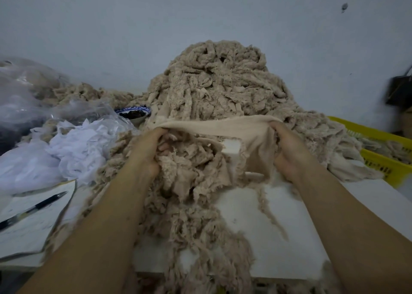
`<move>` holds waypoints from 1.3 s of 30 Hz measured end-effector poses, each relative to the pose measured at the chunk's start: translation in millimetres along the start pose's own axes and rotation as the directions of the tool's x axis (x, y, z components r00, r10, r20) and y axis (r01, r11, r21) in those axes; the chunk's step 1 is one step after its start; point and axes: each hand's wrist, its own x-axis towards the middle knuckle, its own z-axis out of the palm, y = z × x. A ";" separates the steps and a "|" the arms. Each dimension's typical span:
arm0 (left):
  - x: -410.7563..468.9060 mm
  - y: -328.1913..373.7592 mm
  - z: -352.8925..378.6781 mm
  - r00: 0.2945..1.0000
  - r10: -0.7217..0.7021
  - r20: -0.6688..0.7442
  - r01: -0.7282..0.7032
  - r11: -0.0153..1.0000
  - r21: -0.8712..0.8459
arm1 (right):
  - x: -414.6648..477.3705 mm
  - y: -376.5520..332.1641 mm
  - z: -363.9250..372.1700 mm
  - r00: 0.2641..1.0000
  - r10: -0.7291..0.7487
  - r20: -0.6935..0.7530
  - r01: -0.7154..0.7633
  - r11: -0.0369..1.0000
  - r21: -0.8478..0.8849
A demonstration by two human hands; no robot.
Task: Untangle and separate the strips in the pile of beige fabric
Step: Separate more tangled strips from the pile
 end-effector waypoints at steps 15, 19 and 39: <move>-24.3 -11.1 40.0 0.876 -0.158 0.456 -0.192 0.754 0.629 | -40.1 25.7 34.4 0.931 -0.032 0.363 0.306 0.608 -0.733; -16.8 -0.2 16.7 0.923 -0.052 0.381 -0.272 0.614 0.741 | -32.6 16.7 15.9 0.978 -0.114 0.174 0.187 0.846 -0.499; -21.1 -4.6 27.4 0.906 0.371 0.204 -0.341 0.353 0.872 | -40.4 29.3 24.6 0.936 -0.288 0.201 0.342 0.616 -0.709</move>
